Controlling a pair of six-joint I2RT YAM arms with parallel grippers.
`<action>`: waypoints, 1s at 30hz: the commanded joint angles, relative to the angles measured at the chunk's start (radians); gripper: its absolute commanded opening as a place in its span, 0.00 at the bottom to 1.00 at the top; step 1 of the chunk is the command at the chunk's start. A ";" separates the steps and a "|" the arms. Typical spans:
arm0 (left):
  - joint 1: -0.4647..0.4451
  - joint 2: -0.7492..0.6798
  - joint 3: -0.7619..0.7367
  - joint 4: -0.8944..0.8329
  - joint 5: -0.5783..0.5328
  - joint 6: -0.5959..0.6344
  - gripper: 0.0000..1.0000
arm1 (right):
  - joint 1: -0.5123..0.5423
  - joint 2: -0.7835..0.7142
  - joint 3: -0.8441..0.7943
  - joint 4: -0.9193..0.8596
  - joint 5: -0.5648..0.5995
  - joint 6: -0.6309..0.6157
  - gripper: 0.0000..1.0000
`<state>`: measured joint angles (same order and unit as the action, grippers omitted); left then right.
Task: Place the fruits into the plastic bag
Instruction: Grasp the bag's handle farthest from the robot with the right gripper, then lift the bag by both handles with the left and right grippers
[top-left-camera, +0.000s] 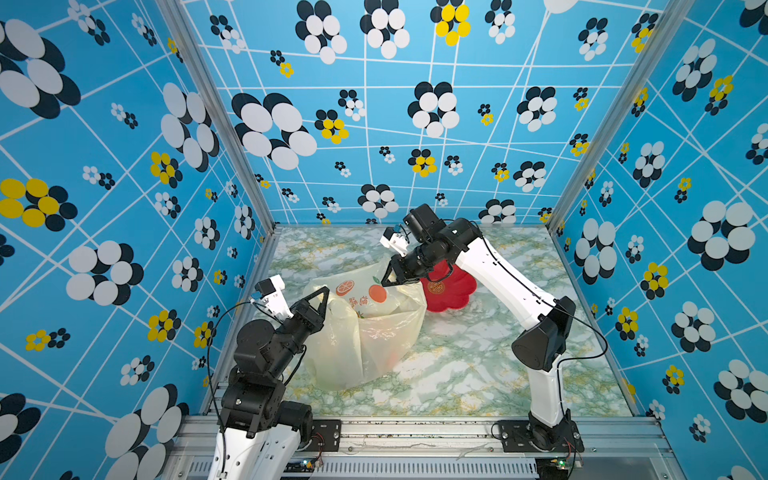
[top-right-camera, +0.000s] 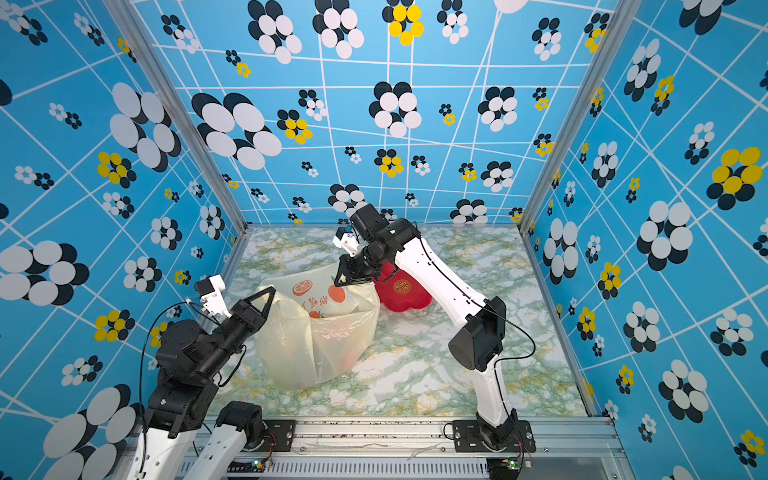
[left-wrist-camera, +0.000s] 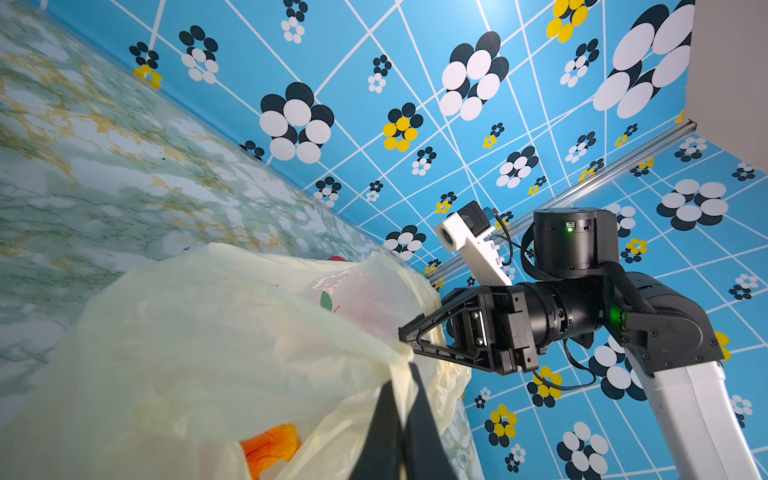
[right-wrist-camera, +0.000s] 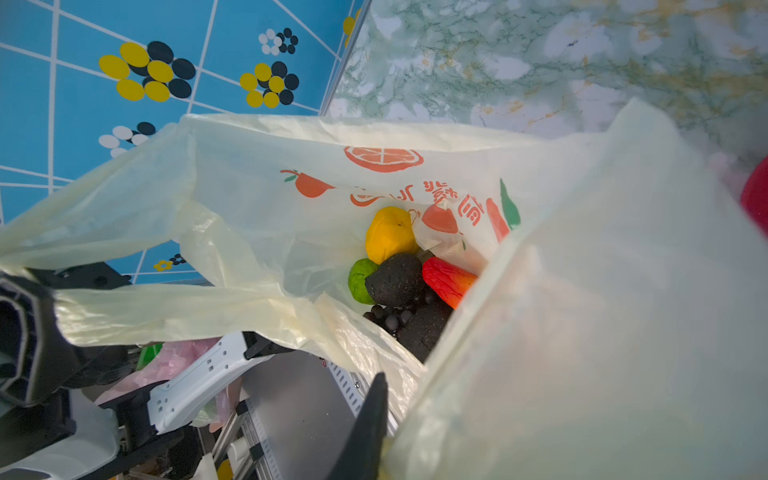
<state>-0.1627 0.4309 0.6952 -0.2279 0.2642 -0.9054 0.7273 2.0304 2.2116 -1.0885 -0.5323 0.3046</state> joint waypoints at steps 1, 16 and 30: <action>0.009 -0.006 0.036 -0.017 0.000 0.011 0.00 | -0.003 -0.109 -0.017 0.086 0.017 0.020 0.08; 0.011 0.114 0.354 -0.188 -0.123 0.185 0.00 | -0.016 -0.246 0.156 0.311 0.048 0.120 0.00; 0.010 0.217 0.578 -0.076 -0.065 0.153 0.00 | -0.026 -0.228 0.014 0.454 -0.047 0.302 0.00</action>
<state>-0.1627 0.6037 1.2304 -0.4042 0.1276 -0.7326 0.6933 1.7729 2.2459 -0.6899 -0.5018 0.5400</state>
